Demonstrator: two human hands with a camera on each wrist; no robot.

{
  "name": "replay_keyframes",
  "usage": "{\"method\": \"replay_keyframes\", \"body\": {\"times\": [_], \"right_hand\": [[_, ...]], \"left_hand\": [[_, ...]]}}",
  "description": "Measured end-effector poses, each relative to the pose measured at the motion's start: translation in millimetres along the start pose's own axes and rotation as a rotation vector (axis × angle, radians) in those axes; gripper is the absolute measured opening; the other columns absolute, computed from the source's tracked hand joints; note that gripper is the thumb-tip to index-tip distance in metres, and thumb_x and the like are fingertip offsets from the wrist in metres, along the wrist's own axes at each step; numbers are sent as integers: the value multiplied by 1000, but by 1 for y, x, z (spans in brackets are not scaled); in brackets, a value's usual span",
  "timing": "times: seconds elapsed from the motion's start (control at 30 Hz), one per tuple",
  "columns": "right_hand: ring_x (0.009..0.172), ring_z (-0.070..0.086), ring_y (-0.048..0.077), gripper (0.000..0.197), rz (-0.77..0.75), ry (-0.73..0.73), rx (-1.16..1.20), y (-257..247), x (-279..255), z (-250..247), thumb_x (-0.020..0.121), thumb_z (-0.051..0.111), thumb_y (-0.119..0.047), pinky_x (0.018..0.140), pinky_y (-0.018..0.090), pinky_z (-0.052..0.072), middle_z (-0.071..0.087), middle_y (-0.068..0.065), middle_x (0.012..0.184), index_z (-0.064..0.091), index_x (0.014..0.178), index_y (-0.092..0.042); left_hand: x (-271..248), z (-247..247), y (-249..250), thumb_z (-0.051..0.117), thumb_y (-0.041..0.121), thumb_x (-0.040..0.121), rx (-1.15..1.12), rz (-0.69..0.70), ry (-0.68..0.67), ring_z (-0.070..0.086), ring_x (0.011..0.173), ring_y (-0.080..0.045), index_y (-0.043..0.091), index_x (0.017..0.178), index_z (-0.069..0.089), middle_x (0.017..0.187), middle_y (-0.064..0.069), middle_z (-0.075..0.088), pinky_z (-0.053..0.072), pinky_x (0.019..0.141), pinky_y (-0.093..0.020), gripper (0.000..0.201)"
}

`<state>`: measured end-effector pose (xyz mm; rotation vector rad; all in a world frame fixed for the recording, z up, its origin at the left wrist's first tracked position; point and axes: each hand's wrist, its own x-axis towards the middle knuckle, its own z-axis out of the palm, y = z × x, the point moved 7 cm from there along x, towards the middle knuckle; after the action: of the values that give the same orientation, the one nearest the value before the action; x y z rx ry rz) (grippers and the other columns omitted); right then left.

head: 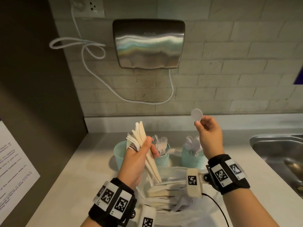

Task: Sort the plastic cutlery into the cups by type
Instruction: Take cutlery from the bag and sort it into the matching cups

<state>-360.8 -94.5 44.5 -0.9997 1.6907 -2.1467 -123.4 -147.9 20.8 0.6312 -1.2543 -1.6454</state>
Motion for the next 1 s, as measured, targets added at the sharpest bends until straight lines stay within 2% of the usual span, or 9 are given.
{"method": "replay_keyframes", "body": {"times": [0.13, 0.23, 0.33, 0.4, 0.53, 0.7, 0.8, 0.9, 1.0], "right_hand": [[76, 56, 17, 22, 78, 29, -29, 28, -1, -9, 85, 63, 2, 72, 19, 48, 59, 1, 79, 55, 83, -18], [75, 56, 20, 20, 151, 29, -136, 46, -3, -11, 83, 64, 2, 75, 29, 49, 59, 2, 76, 54, 86, -15], [88, 61, 24, 27, 238, -20, -260, 58, -7, -12, 83, 64, 0, 87, 38, 50, 65, 9, 95, 54, 105, -12], [96, 60, 24, 36, 254, -46, -311, 58, -9, -12, 84, 64, -2, 90, 37, 49, 64, 9, 106, 53, 118, -11], [108, 57, 23, 46, 113, -97, -486, 43, -9, -4, 84, 67, -11, 93, 32, 45, 59, 9, 123, 52, 128, -11], [126, 43, 24, 47, -52, -121, -678, 11, -12, 7, 87, 63, -17, 103, 31, 35, 45, 10, 135, 51, 133, -12], [109, 57, 15, 36, -62, -225, -497, -10, -21, 22, 89, 63, -25, 93, 25, 45, 60, 4, 119, 60, 123, -14], [97, 65, 11, 28, 74, -477, -178, -26, -42, 50, 89, 61, -28, 81, 12, 49, 70, 0, 102, 67, 112, -13], [73, 64, 20, 35, 193, -757, -3, -30, -68, 78, 87, 58, -33, 74, 26, 50, 69, 6, 82, 65, 100, -2]], "left_hand": [[1, 9, -6, 58, 31, 84, -41, -42, -43, 45, 51, -16, 14, 87, 61, 57, -1, 47, 43, 55, -27, 18], [4, 12, -7, 62, 30, 80, -33, -28, -44, 38, 48, -13, 20, 80, 64, 55, 2, 40, 36, 50, -25, 10], [5, 10, -7, 62, 24, 86, 49, -8, -22, 37, 49, -13, 24, 75, 66, 53, 4, 41, 35, 52, -26, 11], [5, 9, -6, 61, 24, 89, 147, 16, -8, 39, 50, -12, 22, 81, 65, 53, 5, 43, 38, 54, -25, 9], [6, 10, -2, 58, 22, 91, 355, 90, 40, 46, 47, -2, 19, 88, 63, 51, 11, 51, 40, 53, -15, 6], [5, 14, -3, 60, 26, 90, 472, 107, 62, 52, 54, -2, 18, 97, 64, 65, 8, 59, 45, 58, -22, 11], [4, 18, -2, 60, 20, 90, 425, 108, 25, 53, 52, 4, 19, 95, 64, 58, 14, 60, 43, 56, -14, 7], [2, 23, -1, 59, 17, 91, 362, 87, -53, 49, 51, -6, 21, 83, 65, 56, 8, 58, 43, 52, -16, 11], [0, 26, 0, 55, 8, 92, 360, 49, -106, 49, 50, -9, 15, 76, 63, 57, 3, 58, 44, 51, -18, 19]]}}
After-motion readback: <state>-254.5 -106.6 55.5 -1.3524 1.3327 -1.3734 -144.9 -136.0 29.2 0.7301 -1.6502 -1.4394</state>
